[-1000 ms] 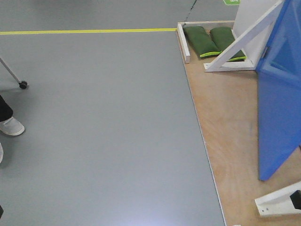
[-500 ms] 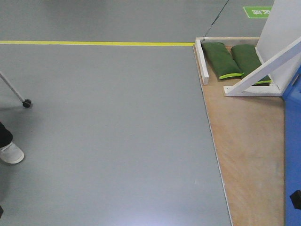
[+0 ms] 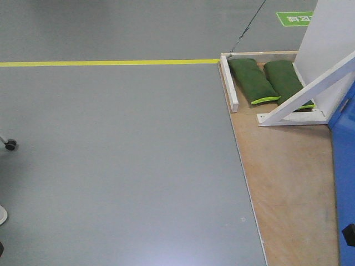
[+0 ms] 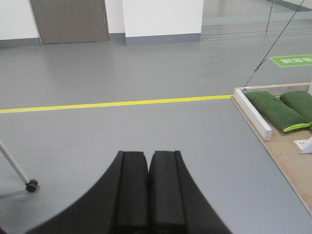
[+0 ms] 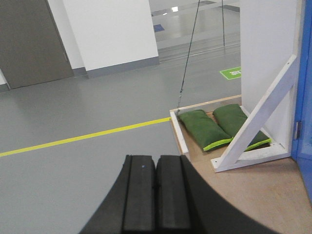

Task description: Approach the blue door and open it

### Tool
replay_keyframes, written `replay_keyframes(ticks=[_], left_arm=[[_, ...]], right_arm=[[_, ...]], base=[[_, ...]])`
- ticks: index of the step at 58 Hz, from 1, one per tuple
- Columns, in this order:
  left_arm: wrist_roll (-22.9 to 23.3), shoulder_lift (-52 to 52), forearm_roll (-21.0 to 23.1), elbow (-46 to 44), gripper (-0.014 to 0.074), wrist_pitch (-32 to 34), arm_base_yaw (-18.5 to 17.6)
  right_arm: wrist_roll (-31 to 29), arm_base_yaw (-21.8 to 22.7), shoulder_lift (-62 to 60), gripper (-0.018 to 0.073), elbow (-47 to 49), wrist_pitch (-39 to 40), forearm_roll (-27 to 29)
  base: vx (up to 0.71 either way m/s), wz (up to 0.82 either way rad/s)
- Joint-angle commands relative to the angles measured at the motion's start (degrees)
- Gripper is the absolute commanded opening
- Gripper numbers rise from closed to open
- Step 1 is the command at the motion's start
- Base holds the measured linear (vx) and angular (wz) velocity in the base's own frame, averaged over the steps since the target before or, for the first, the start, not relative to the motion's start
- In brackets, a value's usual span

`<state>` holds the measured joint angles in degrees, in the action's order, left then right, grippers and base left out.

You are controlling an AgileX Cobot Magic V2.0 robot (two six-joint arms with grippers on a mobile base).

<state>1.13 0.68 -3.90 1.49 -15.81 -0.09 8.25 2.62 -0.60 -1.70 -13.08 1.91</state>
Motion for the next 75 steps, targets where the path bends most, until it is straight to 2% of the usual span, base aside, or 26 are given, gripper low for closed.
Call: replay_keyframes(ticks=[1, 47, 53, 62, 75], left_arm=[[0.4, 0.7, 0.1, -1.5, 0.0073, 4.9, -0.4], [0.4, 0.7, 0.1, -1.5, 0.0073, 4.9, -0.4], [0.4, 0.7, 0.1, -1.5, 0.0073, 4.9, -0.4], [0.4, 0.7, 0.1, -1.5, 0.0073, 4.9, -0.4], [0.4, 0.7, 0.1, -1.5, 0.0073, 4.9, -0.4]], right_arm=[[-0.2, 0.3, -0.6, 0.0012, -0.1, 4.8, -0.6], [-0.2, 0.3, -0.6, 0.0012, -0.1, 4.9, -0.6], [-0.2, 0.3, -0.6, 0.0012, 1.0, 3.0, -0.6], [-0.2, 0.3, 1.1, 0.0012, 15.7, -15.2, -0.6], [-0.2, 0.3, 17.4, 0.0012, 42.8, -16.6, -0.7]], base=[[0.16, -0.13], [0.05, -0.05], [0.0, 0.0], [0.0, 0.0], [0.0, 0.0]])
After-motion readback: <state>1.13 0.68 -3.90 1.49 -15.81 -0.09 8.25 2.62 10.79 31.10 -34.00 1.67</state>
